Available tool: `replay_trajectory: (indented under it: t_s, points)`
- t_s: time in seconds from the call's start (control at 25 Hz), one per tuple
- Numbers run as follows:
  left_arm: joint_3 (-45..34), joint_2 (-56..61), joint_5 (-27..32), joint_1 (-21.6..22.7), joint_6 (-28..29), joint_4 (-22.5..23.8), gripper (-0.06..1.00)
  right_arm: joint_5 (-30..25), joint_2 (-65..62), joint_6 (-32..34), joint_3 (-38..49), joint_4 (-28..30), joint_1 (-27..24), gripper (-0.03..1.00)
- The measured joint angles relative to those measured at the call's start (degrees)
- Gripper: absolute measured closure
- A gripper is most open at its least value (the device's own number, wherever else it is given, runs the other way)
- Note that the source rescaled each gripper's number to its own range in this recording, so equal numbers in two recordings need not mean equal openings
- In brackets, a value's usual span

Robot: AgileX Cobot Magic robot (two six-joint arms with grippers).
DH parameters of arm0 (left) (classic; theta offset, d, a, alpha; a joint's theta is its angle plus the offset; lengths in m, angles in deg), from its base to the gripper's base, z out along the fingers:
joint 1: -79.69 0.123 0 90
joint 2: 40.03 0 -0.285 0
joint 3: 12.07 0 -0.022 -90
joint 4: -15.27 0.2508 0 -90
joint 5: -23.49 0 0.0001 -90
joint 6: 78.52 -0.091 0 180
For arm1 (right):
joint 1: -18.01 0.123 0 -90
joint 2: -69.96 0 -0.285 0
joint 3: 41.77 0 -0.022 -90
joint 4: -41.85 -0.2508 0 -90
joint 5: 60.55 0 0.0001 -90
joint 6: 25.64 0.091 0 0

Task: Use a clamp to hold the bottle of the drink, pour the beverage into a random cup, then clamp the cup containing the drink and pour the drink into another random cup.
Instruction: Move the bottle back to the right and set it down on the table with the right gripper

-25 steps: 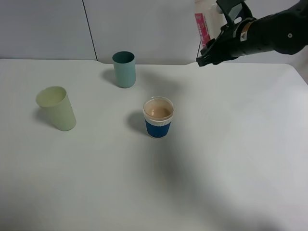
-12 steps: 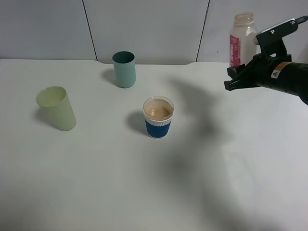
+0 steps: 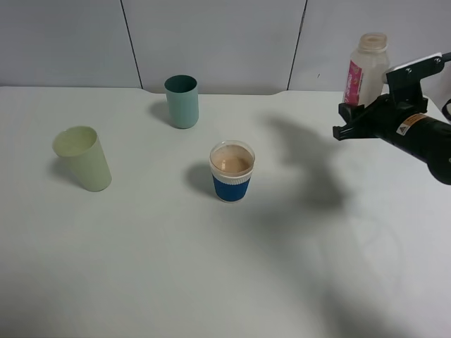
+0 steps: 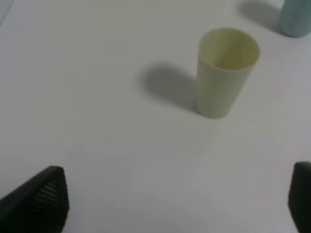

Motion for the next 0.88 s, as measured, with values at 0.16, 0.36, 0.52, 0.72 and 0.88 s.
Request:
replay_trajectory:
  t_s: [0.16, 0.36, 0.52, 0.72, 0.88]
  points:
    - [0.0, 0.0, 0.0, 0.0, 0.0, 0.0, 0.27, 10.22, 7.38, -1.04, 0.0, 0.06, 0.0, 0.97]
    - [0.0, 0.0, 0.0, 0.0, 0.0, 0.0, 0.27, 19.64, 13.11, -2.41, -0.1, -1.24, 0.0, 0.97]
    - [0.0, 0.0, 0.0, 0.0, 0.0, 0.0, 0.27, 21.14, 14.98, -2.41, -0.23, -2.69, 0.0, 0.97]
    - [0.0, 0.0, 0.0, 0.0, 0.0, 0.0, 0.27, 21.59, 19.25, -2.41, -4.37, -2.96, 0.0, 0.97]
    - [0.0, 0.0, 0.0, 0.0, 0.0, 0.0, 0.27, 21.77, 20.52, -2.35, -7.17, -2.96, 0.0, 0.97]
